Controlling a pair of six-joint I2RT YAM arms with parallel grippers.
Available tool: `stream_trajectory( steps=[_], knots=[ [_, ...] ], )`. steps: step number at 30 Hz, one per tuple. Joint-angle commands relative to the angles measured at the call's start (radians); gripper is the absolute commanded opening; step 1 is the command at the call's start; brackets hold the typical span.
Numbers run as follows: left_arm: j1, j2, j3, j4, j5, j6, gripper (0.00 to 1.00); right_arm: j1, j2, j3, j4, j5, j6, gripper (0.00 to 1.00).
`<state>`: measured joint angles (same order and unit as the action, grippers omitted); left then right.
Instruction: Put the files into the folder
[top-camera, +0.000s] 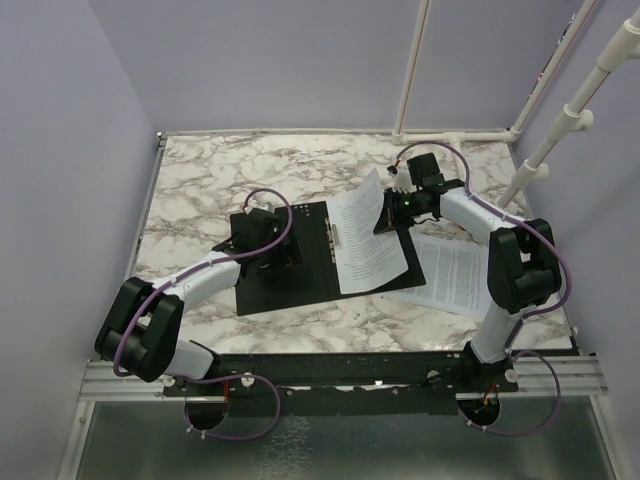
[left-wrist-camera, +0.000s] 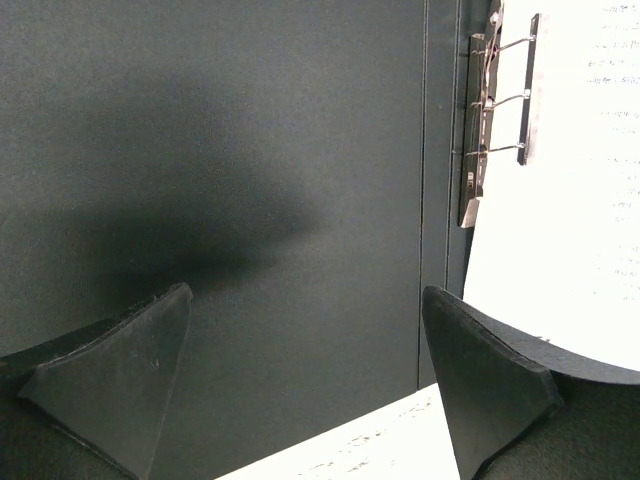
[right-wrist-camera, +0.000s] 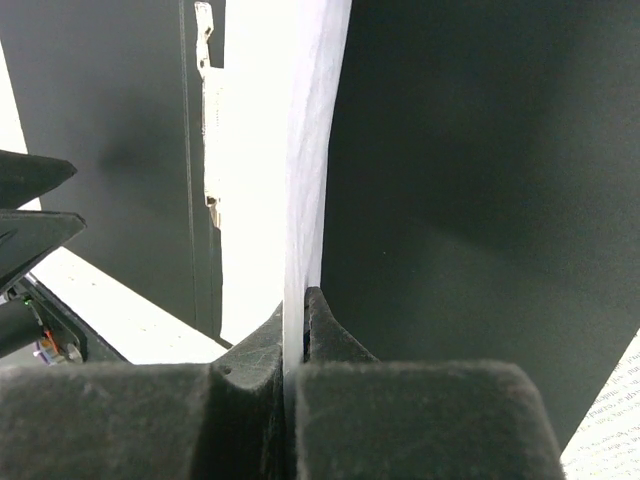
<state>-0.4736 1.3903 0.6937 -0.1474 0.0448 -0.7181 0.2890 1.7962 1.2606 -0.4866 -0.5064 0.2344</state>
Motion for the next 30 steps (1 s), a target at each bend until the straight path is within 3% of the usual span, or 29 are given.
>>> stream_trajectory(
  steps=[1, 22, 30],
  knots=[
    [-0.003, -0.022, -0.012, 0.018, 0.021, 0.0, 0.99, 0.007, 0.022, 0.019, -0.033, 0.044, -0.008, 0.02],
    [-0.007, -0.022, -0.011, 0.018, 0.022, 0.0, 0.99, 0.006, 0.013, 0.038, -0.063, 0.163, 0.003, 0.39],
    [-0.007, -0.025, -0.012, 0.016, 0.019, 0.002, 0.99, 0.007, 0.002, 0.027, -0.064, 0.217, 0.014, 0.46]
  ],
)
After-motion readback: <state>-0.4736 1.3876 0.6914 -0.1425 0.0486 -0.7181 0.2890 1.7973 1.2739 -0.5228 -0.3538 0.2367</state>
